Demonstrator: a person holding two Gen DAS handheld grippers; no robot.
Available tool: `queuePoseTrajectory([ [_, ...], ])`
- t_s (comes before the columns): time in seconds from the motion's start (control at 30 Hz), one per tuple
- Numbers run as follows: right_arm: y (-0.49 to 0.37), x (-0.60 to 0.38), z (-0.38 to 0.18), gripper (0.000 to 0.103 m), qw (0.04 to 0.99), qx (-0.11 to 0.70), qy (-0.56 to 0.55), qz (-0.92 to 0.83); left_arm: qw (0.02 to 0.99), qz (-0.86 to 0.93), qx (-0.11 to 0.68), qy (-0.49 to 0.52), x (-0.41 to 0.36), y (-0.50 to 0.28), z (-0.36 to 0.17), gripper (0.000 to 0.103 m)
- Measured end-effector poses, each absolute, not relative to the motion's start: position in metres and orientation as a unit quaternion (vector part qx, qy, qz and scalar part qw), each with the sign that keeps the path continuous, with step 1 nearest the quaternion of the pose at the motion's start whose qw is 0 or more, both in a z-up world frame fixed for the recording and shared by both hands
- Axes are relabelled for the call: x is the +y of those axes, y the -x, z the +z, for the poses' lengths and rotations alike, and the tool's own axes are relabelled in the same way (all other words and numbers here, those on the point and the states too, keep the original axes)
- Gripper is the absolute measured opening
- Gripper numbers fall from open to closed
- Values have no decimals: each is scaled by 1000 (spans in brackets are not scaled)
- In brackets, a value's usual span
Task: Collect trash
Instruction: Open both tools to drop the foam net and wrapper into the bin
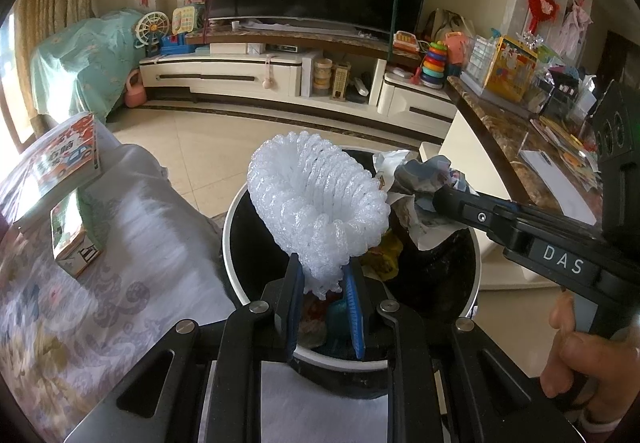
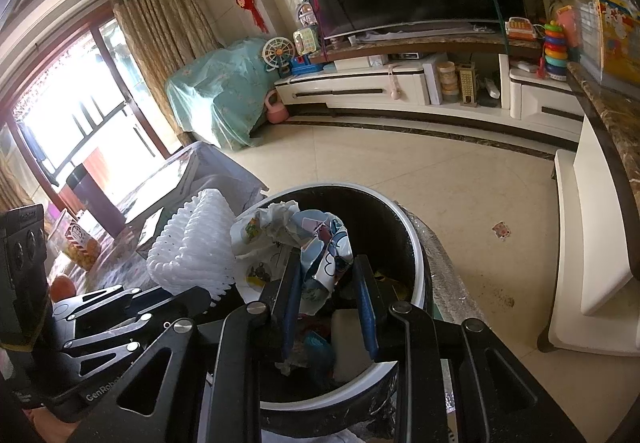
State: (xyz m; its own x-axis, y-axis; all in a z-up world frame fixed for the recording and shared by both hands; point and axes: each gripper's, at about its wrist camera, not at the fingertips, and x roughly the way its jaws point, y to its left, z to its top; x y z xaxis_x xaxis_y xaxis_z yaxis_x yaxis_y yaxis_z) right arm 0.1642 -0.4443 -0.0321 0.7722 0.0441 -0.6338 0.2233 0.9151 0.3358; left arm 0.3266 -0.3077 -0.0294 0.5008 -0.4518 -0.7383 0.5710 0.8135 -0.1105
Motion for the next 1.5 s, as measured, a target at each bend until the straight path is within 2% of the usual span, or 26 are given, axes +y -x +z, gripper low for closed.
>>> queuePoseTrajectory([
  [0.7,-166,-445,-35,29,919,336,-202,-48,861,-296,406,-79,-313,-332,-29,19],
  [0.9,-166,-448,-35,30,919,334,-203,-51,859,-296,411,-77,-312,-334,-28,24],
  [0.97,-165,-449,-34,39,918,333,-207,-51,860,-293,410,-77,-310,-335,-26,34],
  [1.0,-164,-450,-33,41,918,332,-209,-52,862,-292,407,-77,-309,-334,-24,35],
  [1.07,-162,-453,-30,52,919,327,-213,-54,865,-286,406,-75,-305,-333,-24,48],
  [1.1,-160,-454,-29,55,919,325,-217,-55,867,-284,403,-72,-303,-331,-23,50],
  [1.17,-158,-454,-28,61,920,322,-218,-56,868,-281,403,-67,-298,-328,-24,52],
  [1.4,-147,-447,-23,68,921,316,-221,-58,873,-269,405,-45,-272,-307,-24,54],
  [1.5,-138,-439,-21,74,922,311,-224,-58,878,-263,400,-26,-255,-293,-22,58],
])
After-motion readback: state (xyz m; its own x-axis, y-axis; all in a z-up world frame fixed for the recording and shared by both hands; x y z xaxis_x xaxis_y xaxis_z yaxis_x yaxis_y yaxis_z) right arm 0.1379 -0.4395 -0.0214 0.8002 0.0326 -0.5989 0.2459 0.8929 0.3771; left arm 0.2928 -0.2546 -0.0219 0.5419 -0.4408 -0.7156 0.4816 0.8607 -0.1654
